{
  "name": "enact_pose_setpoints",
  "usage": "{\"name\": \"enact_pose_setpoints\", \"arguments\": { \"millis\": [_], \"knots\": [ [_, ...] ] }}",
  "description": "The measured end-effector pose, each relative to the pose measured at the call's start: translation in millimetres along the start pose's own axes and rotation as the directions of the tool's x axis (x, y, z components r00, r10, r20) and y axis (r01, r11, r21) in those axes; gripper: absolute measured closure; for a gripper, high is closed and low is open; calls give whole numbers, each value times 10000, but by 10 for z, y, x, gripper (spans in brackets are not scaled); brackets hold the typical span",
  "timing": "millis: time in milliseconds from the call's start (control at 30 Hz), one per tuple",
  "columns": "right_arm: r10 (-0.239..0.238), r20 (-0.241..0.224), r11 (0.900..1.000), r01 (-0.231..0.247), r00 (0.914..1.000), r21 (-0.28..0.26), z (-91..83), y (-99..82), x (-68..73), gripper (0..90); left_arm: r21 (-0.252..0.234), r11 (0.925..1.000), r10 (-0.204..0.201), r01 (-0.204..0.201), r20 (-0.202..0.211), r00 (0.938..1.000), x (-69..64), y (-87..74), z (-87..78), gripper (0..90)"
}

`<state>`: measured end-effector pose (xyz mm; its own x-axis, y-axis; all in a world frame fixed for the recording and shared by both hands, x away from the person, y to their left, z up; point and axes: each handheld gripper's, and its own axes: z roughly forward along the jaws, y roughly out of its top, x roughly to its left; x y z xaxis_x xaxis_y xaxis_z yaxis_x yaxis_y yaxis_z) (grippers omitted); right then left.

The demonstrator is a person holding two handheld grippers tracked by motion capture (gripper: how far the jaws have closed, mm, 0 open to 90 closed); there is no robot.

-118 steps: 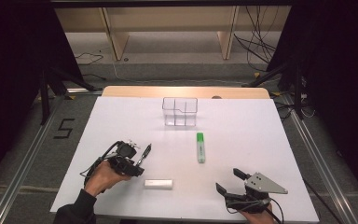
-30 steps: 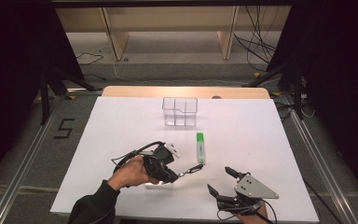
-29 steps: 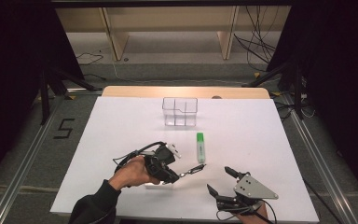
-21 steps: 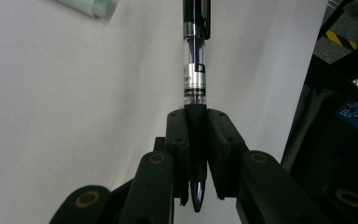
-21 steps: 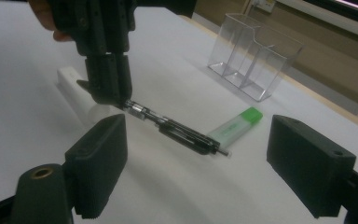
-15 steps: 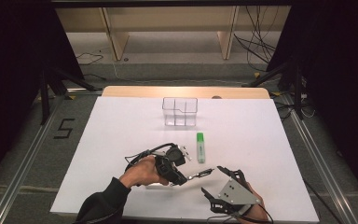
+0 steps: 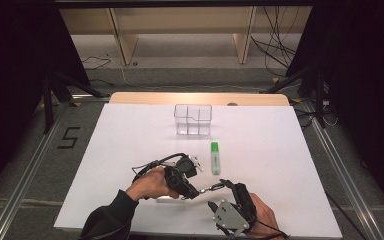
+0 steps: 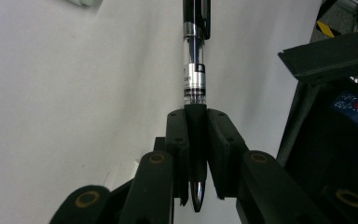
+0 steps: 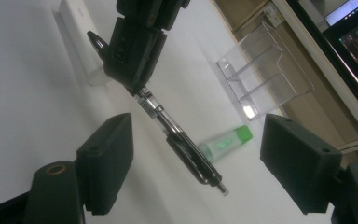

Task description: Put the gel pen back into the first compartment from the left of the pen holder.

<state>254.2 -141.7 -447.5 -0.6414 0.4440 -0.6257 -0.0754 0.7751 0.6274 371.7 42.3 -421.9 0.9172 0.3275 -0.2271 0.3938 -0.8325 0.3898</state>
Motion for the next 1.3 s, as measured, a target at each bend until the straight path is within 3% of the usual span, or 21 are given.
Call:
{"name": "enact_pose_setpoints", "arguments": {
  "millis": [167,267,500,667,800,900,1033,1067,1133,1200,1300],
  "knots": [
    [-750,141,9970,748,9971,177,37,38,53,270,32,10000,44,-43,-76,10000,-9,-8,-32,792],
    [-1334,293,9906,1324,9906,347,59,58,95,273,61,10000,49,-48,-223,9997,-34,-5,-58,792],
    [-1963,513,9801,1943,9792,405,105,93,150,294,323,9993,190,-180,-299,9994,-76,-6,-49,792],
    [-2755,502,9605,2729,9600,540,134,127,217,329,383,9988,306,-296,-271,9992,-102,0,-59,792],
    [-3040,459,9516,3009,9516,632,170,135,267,360,328,9991,294,-285,-264,9992,-120,1,-77,792],
    [-3436,485,9380,3401,9379,668,199,144,286,375,371,9987,349,-341,-206,9992,-122,-1,-80,792],
    [-3635,527,9301,3591,9301,776,232,154,333,406,389,9986,369,-361,-190,9991,-139,1,-76,792],
    [-3857,480,9211,3815,9214,774,240,155,334,412,390,9985,383,-376,-188,9991,-145,2,-77,792],
    [-3885,425,9193,3841,9205,854,260,155,358,427,385,9984,418,-412,-169,9990,-158,9,-80,792],
    [-4148,421,9076,4099,9089,909,286,155,380,440,396,9981,470,-464,-137,9988,-169,12,-80,792],
    [-4318,482,8997,4262,9007,944,307,161,414,471,426,9981,449,-443,-142,9989,-177,11,-77,792]
  ]
}}
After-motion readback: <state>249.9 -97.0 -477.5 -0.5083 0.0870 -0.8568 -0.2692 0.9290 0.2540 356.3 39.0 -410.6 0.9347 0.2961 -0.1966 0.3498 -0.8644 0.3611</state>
